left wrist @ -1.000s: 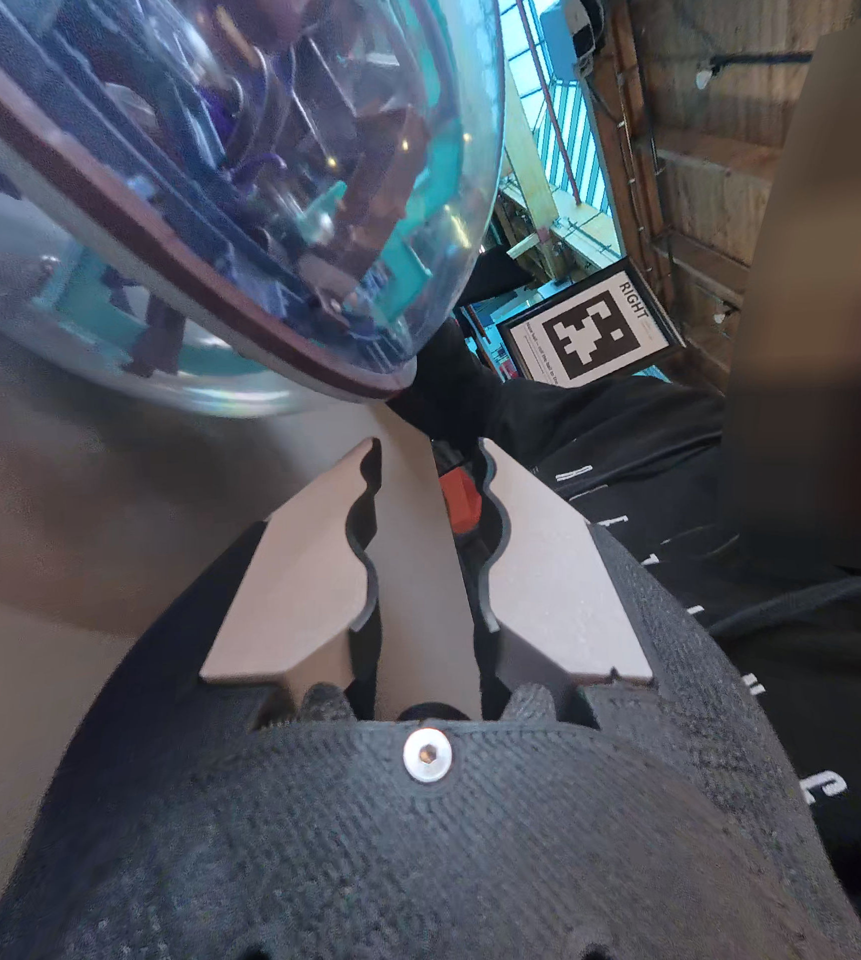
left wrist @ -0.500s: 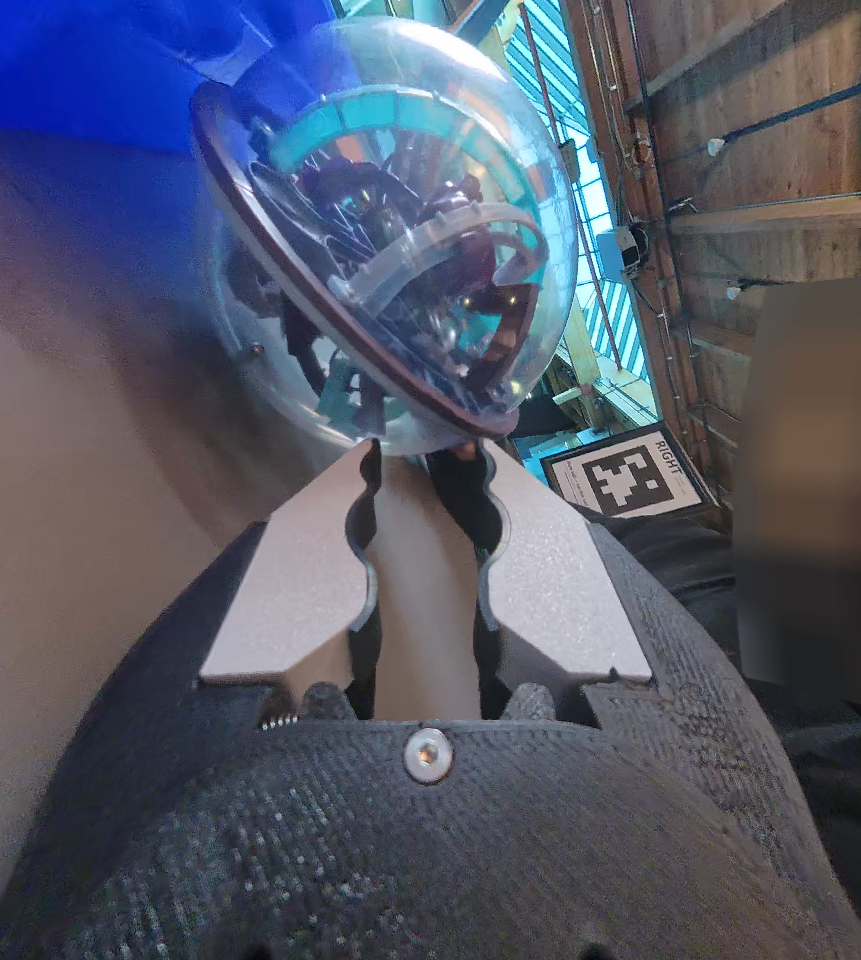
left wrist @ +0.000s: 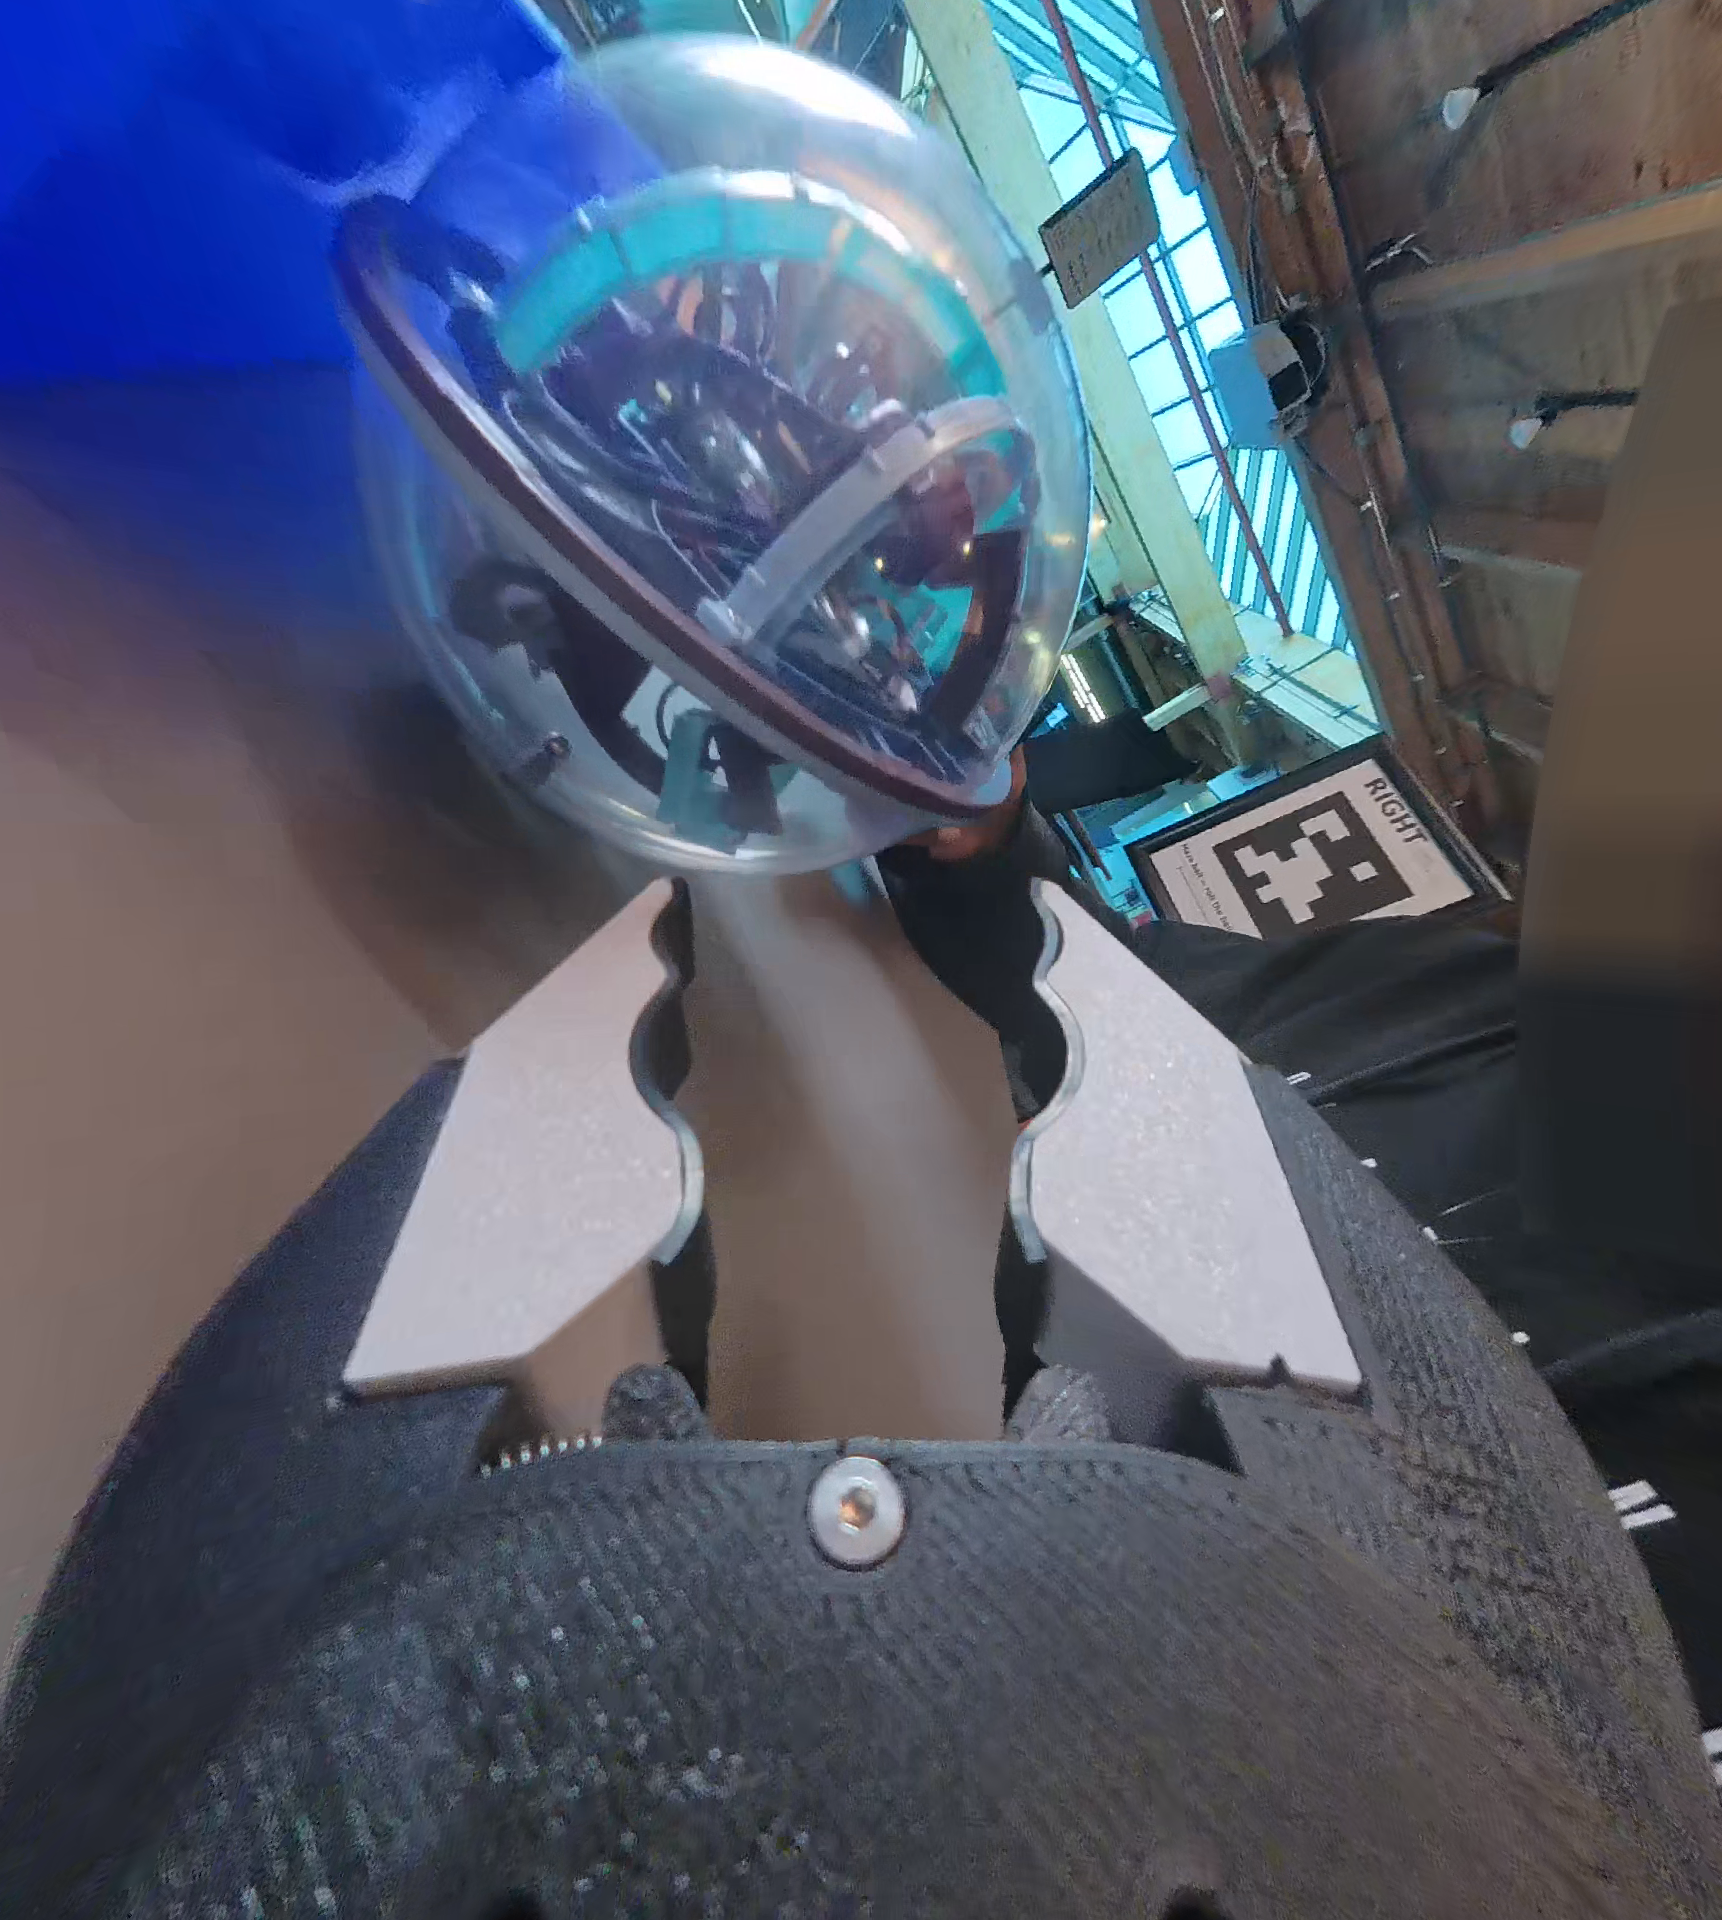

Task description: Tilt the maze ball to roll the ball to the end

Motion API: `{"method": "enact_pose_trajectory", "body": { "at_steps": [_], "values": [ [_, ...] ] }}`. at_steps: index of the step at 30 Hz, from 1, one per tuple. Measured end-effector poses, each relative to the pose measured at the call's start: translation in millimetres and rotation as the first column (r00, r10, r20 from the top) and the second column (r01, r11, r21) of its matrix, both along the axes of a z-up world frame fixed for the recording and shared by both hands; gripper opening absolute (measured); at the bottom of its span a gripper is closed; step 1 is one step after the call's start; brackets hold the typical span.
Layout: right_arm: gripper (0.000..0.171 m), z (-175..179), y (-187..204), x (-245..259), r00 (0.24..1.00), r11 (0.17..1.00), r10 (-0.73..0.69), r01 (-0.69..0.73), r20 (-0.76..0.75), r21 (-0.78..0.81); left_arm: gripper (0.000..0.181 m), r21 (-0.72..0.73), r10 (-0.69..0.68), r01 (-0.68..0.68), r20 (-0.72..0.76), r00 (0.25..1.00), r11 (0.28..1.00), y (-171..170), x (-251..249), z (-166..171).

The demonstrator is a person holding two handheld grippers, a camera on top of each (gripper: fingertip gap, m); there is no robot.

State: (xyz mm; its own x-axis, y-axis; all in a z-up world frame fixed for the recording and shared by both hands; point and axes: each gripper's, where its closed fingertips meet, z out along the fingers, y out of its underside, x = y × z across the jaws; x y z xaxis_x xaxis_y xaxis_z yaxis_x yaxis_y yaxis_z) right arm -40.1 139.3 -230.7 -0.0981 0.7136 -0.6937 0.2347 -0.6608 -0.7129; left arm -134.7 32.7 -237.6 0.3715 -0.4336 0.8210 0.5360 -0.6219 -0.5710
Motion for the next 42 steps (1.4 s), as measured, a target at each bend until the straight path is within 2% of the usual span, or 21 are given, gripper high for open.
{"method": "enact_pose_trajectory", "body": {
  "at_steps": [6,10,12,16,20,22,27,29,31,32,35,42],
  "values": [
    [0.039,-9,3,2,0.999,0.997,-0.001,-0.001,0.032,0.077,0.062,0.070,0.166,-0.176,0.130,0.978,0.982,20,-26,17],
    [0.040,-13,0,1,0.999,0.997,0.010,-0.014,0.038,0.082,0.050,0.031,0.248,-0.255,0.153,0.957,0.966,34,-34,13],
    [0.042,-12,0,1,0.999,0.998,0.013,-0.016,0.033,0.064,0.038,0.017,0.247,-0.250,0.118,0.962,0.968,36,-31,9],
    [0.053,-1,-4,4,0.998,0.998,0.049,-0.050,-0.027,-0.023,0.026,0.016,0.241,-0.242,0.068,0.968,0.970,36,-25,6],
    [0.052,2,1,1,0.999,0.998,0.025,-0.027,-0.040,-0.057,0.021,0.033,0.228,-0.228,0.011,0.974,0.973,36,-16,3],
    [0.044,-1,7,0,1.000,0.998,-0.011,0.009,-0.030,-0.055,0.017,0.043,0.227,-0.226,-0.027,0.973,0.973,36,-12,2],
    [0.028,-1,11,5,0.999,0.997,-0.001,-0.002,-0.037,-0.082,0.016,0.042,0.173,-0.171,-0.053,0.983,0.984,31,-2,-1],
    [0.011,-3,12,7,0.999,0.997,0.002,-0.004,-0.032,-0.079,0.016,0.008,0.070,-0.070,-0.039,0.997,0.998,24,11,-4],
    [0.009,-7,12,9,1.000,0.996,0.021,-0.023,-0.022,-0.090,0.024,-0.034,-0.040,0.040,-0.019,0.999,0.999,16,23,-7],
    [0.008,-8,11,10,0.999,0.993,0.036,-0.038,-0.023,-0.109,0.026,-0.033,-0.045,0.045,-0.003,0.999,0.998,16,22,-6],
    [0.008,-7,13,11,0.998,0.987,0.051,-0.056,-0.036,-0.152,0.031,-0.004,0.004,-0.004,0.089,0.996,1.000,21,5,4],
    [0.008,-8,8,7,0.996,0.987,0.086,-0.089,-0.033,-0.137,0.031,0.017,0.139,-0.141,0.090,0.986,0.990,40,-18,7]
  ]
}}
